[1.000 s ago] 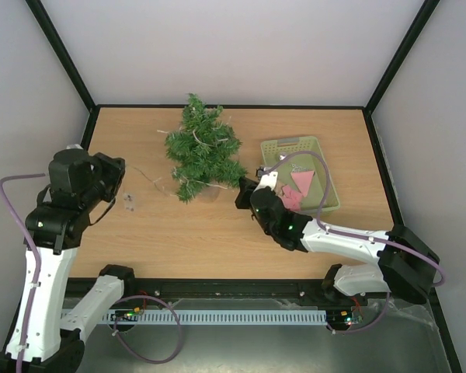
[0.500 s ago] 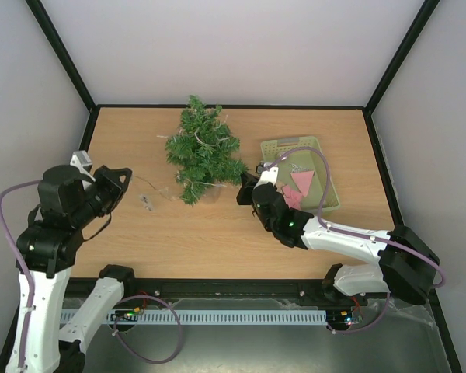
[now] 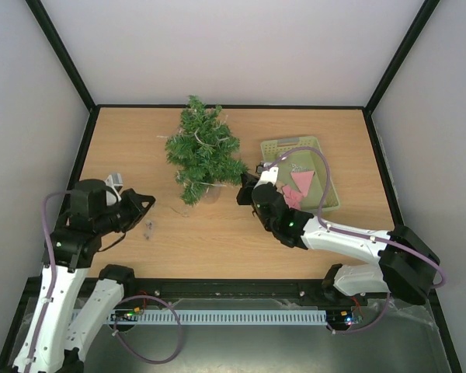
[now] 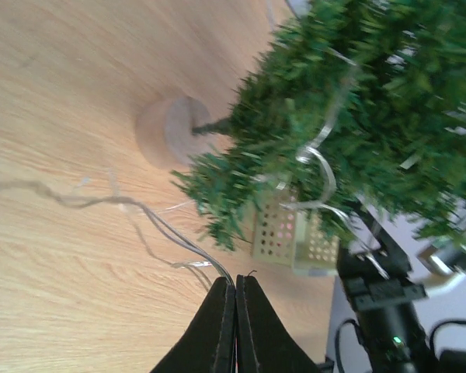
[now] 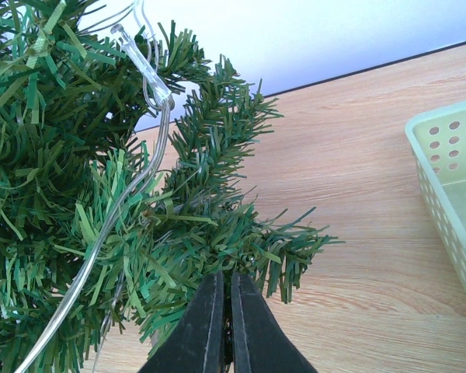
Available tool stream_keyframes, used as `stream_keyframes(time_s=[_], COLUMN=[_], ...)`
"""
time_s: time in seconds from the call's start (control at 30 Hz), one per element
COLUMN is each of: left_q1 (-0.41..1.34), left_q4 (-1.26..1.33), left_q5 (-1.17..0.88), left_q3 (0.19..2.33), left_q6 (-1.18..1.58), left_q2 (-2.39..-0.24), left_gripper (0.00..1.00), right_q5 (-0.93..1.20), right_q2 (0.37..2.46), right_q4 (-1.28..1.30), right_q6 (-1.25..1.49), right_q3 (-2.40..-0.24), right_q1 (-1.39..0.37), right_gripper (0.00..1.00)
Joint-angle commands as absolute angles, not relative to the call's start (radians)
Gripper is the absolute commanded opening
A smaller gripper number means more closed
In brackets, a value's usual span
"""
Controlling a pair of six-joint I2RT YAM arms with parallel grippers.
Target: Decorate the small christmas tree
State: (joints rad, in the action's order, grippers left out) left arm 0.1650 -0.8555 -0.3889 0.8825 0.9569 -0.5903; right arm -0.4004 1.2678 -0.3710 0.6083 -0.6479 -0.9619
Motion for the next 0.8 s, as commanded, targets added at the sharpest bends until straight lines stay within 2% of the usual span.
stream_keyframes(time_s=[0.0, 0.53, 0.6, 0.77], left_q1=[0.19, 0.219, 0.219, 0.219], left_q4=[-0.739, -0.604, -0.627, -0.72], left_q5=[-0.515, -0.669, -0.633, -0.389], left_q3=[0.911, 1.087, 1.104, 1.153], left_q6=[0.936, 0.926, 0.894, 0.811], left_q2=[-0.58, -0.598, -0.596, -0.615], left_gripper=[0.02, 0.02, 0.02, 0.02], right_q5=[-0.448, -0.475, -0.478, -0.494], right_q2=[1.258, 1.299, 1.298, 1.292], right_q4=[-0.38, -0.381, -0.379, -0.376], right_q6=[0.591, 0.568, 0.567, 0.552], right_q3=[-0.678, -0.696, -0.696, -0.691], right_q1=[-0.955, -0.942, -0.94, -0.935], right_gripper=[0.02, 0.02, 0.02, 0.02])
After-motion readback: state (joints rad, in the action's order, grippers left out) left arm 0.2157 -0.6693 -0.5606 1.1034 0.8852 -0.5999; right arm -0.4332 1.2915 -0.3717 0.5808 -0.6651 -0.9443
